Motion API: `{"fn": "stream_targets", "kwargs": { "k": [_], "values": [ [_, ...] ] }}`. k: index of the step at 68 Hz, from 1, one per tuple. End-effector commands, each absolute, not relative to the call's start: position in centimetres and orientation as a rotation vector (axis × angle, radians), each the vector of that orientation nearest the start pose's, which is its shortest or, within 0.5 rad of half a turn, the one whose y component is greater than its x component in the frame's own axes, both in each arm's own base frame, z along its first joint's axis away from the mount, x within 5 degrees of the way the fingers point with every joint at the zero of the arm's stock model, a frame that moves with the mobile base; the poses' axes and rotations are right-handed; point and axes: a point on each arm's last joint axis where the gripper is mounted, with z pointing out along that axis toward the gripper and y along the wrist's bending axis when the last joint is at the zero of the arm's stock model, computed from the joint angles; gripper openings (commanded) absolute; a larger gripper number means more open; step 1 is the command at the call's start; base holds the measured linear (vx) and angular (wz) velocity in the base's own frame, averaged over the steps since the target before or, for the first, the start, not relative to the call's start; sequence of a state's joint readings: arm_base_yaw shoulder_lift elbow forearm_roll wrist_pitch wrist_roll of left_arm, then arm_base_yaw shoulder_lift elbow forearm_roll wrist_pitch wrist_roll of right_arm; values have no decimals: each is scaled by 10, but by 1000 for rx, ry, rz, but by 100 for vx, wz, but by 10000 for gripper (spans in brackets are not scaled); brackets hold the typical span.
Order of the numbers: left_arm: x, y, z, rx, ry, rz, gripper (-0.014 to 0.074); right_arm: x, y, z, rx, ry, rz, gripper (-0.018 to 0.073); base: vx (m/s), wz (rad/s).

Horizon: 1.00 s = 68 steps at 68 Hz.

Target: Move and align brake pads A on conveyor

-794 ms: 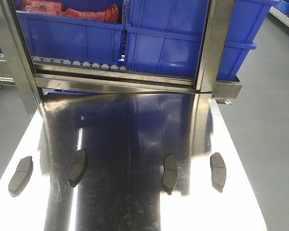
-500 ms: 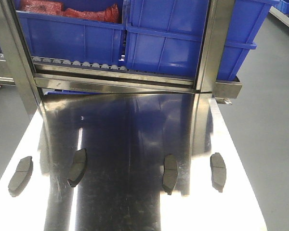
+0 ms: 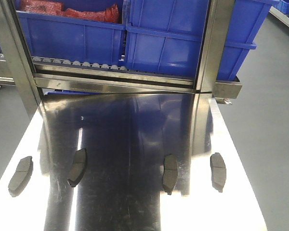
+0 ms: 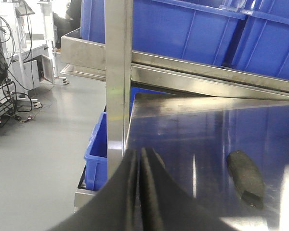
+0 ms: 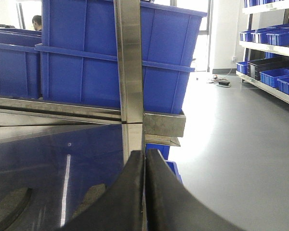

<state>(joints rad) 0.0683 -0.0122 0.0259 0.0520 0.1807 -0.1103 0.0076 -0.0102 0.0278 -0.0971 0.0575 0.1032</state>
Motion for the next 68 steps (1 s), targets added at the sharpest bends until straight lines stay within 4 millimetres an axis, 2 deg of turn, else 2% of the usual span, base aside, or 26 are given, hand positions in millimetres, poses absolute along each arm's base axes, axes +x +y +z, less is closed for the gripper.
{"fn": "stream_targets", "kwargs": {
  "k": [1,49,57,68],
  "values": [
    [56,4,190,-104,1610,3,-6,56,0,202,-1,1486,3,-11,0,0],
    [56,4,192,-102,1587,2,-6,56,0,202,-1,1486,3,-11,0,0],
    [56,3,200,-91,1504,2,-6,56,0,202,-1,1486,3,-11,0,0],
    [52,2,226,-45,1300,20,-6,56,0,202,-1,1486,3,-11,0,0]
  ]
}}
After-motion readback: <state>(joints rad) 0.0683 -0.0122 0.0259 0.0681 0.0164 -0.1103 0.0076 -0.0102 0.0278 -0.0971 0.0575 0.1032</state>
